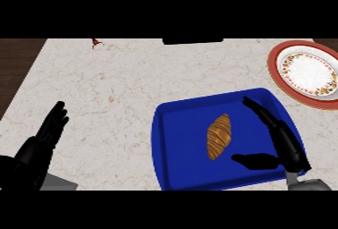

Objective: Pick the croissant from the tray and place it in the plate

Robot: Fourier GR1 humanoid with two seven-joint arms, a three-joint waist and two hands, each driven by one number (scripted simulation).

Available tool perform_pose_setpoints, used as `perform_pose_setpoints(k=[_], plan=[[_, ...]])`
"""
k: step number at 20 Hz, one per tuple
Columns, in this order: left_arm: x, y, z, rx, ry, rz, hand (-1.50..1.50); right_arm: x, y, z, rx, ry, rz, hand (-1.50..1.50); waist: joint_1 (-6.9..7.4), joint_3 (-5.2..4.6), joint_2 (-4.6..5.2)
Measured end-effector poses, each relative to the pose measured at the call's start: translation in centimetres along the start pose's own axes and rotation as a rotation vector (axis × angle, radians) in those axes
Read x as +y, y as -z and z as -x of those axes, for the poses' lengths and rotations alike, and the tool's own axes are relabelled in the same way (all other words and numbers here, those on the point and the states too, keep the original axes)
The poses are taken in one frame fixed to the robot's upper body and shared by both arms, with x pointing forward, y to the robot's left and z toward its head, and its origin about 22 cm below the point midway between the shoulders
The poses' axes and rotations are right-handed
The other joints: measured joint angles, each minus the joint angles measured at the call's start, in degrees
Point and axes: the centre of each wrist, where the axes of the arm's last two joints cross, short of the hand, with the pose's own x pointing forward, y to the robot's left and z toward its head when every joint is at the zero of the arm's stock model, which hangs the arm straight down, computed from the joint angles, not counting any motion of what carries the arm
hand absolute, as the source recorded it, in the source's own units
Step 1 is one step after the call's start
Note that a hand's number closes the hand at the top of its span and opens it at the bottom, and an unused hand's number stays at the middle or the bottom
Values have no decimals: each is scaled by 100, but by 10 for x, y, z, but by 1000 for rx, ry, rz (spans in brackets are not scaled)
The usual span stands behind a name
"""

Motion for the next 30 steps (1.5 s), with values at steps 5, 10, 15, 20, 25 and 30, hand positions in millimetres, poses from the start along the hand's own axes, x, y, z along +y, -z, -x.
perform_pose_setpoints(k=[5,10,15,20,25,30], plan=[[-2,-4,-2,20,2,-12,0,-10,6,-4,74,-164,-118,-150,22,-37,-10],[-3,-6,-3,29,2,-18,0,-1,16,-14,183,-244,-286,-150,68,-46,-3],[-4,-6,-2,35,1,-34,0,7,27,-22,261,-290,-399,-150,77,-31,-8],[-5,-6,0,47,6,-41,0,13,38,-27,305,-304,-445,-150,60,-7,-13],[1,-10,-2,55,41,-43,0,22,43,-32,319,-310,-481,-150,37,12,-19],[0,-11,-5,50,26,-53,0,29,50,-36,325,-321,-503,-150,36,11,-11]])
